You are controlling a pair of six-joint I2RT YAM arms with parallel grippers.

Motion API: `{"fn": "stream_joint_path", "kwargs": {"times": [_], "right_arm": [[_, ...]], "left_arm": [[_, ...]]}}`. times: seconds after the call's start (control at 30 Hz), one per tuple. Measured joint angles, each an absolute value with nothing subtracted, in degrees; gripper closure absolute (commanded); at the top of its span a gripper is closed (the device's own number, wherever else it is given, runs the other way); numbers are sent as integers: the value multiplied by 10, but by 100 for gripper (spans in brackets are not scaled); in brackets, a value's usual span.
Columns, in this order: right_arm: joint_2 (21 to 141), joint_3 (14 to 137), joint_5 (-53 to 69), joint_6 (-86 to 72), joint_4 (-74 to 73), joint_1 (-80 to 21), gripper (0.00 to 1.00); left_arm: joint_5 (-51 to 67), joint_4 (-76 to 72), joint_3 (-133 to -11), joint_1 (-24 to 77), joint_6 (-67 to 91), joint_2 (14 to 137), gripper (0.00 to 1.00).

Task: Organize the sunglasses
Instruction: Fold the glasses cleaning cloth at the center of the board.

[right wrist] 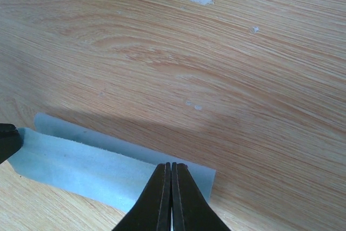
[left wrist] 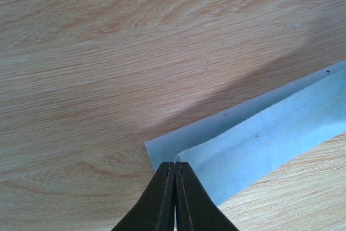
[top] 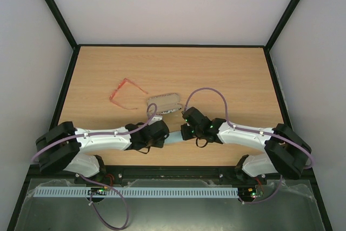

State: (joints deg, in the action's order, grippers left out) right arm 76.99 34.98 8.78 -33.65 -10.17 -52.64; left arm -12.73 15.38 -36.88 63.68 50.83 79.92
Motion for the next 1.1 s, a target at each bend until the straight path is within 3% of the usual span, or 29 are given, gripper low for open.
{"fn": "stream_joint_path", "kwargs": {"times": [0.57, 0.87, 1.03, 1.1], "right_arm": [[786, 349, 77, -336, -98, -526, 99], [793, 344, 73, -336, -93, -526, 98], [797, 343, 70, -336, -91, -526, 95], [799, 343, 69, -335, -91, -526, 89]], "left_arm": [[-131, 152, -379, 637, 508, 819, 98], [-131, 149, -380, 637, 508, 822, 92], [-131, 149, -380, 636, 508, 823, 89], [-131, 149, -380, 636, 507, 824, 87]]}}
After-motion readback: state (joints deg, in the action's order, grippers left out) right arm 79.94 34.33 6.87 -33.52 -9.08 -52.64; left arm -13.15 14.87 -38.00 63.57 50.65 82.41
